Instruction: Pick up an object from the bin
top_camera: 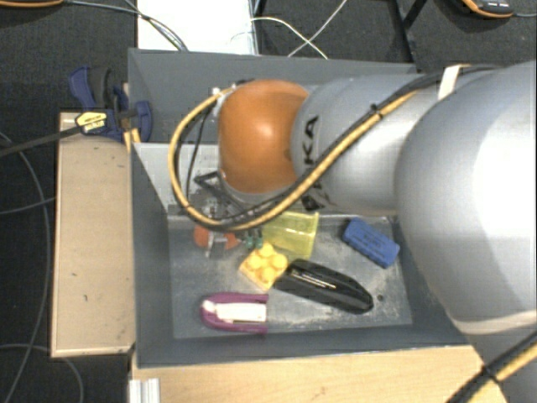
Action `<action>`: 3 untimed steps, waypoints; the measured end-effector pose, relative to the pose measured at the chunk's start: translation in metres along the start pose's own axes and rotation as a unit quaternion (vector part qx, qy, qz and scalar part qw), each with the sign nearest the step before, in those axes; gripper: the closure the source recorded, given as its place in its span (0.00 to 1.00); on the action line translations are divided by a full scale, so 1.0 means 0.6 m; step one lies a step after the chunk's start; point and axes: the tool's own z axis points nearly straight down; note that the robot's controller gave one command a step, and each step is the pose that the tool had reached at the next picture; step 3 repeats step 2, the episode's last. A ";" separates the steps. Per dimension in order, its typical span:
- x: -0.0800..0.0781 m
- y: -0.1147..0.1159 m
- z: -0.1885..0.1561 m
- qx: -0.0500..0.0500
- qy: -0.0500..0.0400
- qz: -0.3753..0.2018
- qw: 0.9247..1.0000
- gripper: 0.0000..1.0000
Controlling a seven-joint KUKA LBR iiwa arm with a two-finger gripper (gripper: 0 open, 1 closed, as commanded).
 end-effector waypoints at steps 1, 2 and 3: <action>0.000 0.000 -0.019 0.000 0.000 0.000 1.000 1.00; 0.000 0.000 -0.033 0.000 0.000 0.000 1.000 1.00; 0.000 0.000 -0.033 0.000 0.000 0.000 1.000 1.00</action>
Offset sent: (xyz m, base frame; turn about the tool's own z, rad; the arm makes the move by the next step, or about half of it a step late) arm -0.0002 -0.0001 0.0111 0.0000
